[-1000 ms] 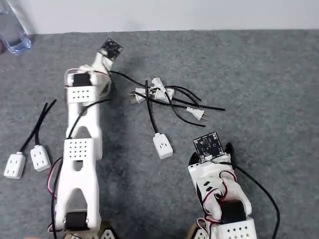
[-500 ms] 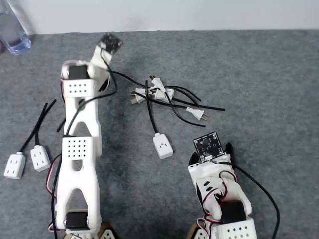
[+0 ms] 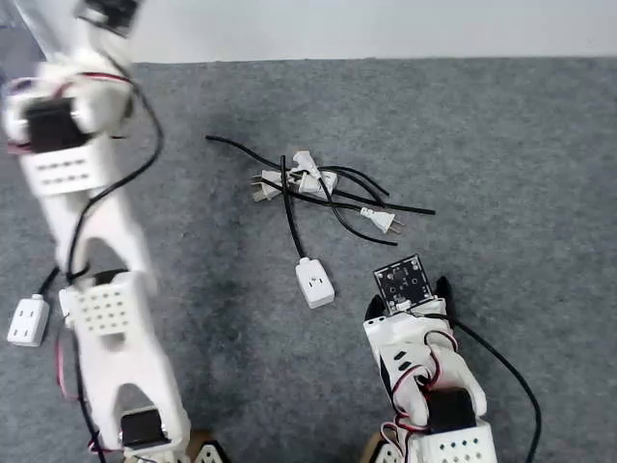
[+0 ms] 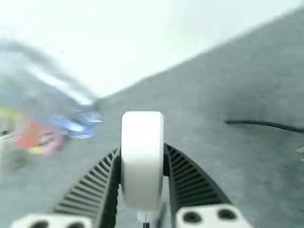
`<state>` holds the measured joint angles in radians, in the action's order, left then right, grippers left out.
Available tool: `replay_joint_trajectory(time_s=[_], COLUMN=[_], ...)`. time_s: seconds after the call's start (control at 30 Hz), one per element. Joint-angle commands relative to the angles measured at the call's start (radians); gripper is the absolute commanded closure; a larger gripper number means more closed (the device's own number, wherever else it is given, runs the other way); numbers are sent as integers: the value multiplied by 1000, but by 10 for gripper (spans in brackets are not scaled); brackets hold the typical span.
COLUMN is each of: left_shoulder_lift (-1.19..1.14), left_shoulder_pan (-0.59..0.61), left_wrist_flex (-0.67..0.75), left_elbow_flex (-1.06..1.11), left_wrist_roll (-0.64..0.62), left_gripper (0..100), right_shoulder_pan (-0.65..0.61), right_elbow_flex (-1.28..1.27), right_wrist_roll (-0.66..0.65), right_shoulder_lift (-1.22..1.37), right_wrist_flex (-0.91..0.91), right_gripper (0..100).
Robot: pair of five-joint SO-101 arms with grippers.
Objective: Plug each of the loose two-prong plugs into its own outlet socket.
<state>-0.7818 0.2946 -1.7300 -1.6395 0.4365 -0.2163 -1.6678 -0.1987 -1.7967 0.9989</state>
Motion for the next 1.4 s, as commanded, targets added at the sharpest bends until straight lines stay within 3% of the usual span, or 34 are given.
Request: replay_joint_trajectory(time_s=[0.0,0.27,0.67,0.83,1.07,1.37], left_shoulder_lift=[150,331,341,342,344,344], left_shoulder_pan=[80,272,623,749,809,839], left_wrist_flex=[-28,-28,-28,-28,-21,198], left_elbow_flex=[-31,-31,4,239,630,944], left_wrist_roll=[-9,-12,-12,-8,-3,-8], left_gripper=[988,988,988,988,988,988], right_shoulder_pan=[-4,-4,-4,-4,-4,-4], right_elbow_flex=[-15,-15,-15,-15,-15,-15], right_wrist_roll=[-9,-8,-8,-8,-6,-6], right_shoulder_lift=[5,5,5,5,5,5], right_wrist_flex=[-25,-25,-24,-22,-21,-19], right_gripper=[649,649,649,649,649,649])
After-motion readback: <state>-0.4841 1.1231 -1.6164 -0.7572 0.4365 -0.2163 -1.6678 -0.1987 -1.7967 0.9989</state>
